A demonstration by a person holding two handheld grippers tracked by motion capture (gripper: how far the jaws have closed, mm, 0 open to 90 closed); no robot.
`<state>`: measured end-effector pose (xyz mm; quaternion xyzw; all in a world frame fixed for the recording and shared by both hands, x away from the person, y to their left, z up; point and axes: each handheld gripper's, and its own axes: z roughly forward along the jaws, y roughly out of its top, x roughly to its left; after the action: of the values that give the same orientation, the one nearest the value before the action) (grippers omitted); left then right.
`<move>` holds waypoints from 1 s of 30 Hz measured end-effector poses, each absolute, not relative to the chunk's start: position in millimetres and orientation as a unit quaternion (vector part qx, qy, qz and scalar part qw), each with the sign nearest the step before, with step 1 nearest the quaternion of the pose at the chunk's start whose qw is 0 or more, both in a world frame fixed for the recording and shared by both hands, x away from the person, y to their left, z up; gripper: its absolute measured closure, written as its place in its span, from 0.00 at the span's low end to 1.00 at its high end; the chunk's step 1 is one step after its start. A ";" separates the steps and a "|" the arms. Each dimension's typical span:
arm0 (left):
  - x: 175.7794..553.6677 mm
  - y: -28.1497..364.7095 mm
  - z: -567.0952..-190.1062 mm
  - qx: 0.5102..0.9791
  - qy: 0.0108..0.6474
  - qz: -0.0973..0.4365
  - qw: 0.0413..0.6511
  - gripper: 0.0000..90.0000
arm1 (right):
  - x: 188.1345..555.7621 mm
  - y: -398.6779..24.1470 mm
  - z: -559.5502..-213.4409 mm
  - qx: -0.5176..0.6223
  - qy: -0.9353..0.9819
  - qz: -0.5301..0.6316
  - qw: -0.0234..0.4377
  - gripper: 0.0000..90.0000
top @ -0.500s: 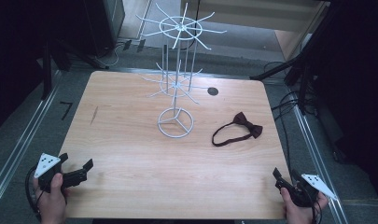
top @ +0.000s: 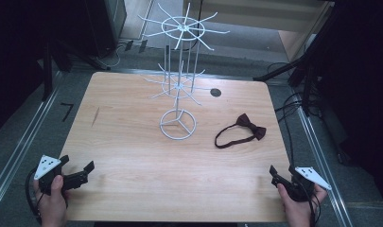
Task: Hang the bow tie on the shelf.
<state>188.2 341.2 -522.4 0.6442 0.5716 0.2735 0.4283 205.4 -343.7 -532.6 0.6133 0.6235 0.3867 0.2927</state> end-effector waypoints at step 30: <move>189.4 341.4 -522.7 0.650 0.571 0.264 0.427 0.02 | 338.1 -297.5 -495.7 0.611 0.732 0.224 0.201 0.23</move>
<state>189.4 341.4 -522.7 0.6497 0.5706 0.2640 0.4274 338.1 -297.5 -495.7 0.6112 0.7319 0.2243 0.2012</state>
